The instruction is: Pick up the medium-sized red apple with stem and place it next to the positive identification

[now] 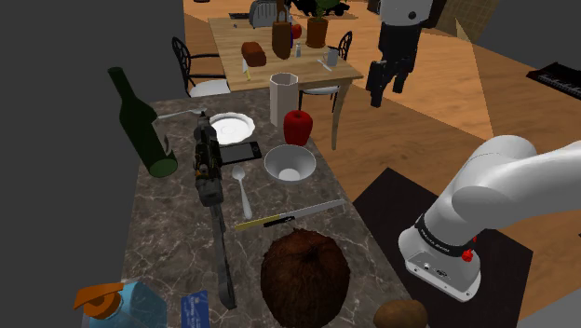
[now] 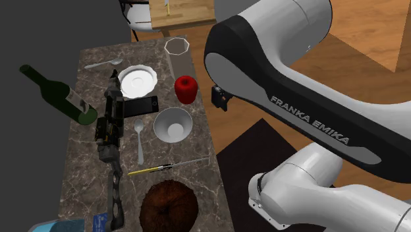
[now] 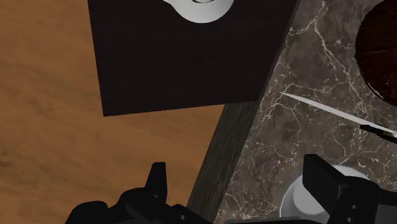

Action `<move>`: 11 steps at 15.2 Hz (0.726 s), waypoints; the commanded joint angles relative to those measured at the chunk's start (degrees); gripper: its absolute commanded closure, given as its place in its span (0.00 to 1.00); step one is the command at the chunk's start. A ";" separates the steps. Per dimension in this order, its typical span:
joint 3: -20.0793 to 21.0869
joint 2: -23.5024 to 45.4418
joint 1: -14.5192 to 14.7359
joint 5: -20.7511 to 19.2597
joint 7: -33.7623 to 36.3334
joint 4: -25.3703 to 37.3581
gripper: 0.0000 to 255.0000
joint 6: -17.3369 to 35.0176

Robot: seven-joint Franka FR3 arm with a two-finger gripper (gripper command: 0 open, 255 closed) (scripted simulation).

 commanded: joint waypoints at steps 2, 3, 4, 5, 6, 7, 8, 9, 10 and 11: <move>-0.27 1.90 0.07 0.00 -0.45 0.25 0.00 1.90; -0.53 3.83 0.14 0.03 -0.90 0.58 0.00 3.75; -0.79 5.81 0.24 0.06 -1.34 0.99 0.00 5.56; -1.03 7.81 0.33 0.12 -1.81 1.49 0.00 7.31; -1.27 9.85 0.43 0.20 -2.27 2.06 0.00 9.02; -1.50 11.91 0.54 0.29 -2.74 2.72 0.00 10.66; -1.71 13.98 0.64 0.42 -3.23 3.45 0.00 12.24; -1.89 16.08 0.74 0.57 -3.72 4.27 0.00 13.76; -2.07 18.19 0.84 0.74 -4.22 5.16 0.00 15.21; -2.25 20.31 0.96 0.93 -4.73 6.12 0.00 16.59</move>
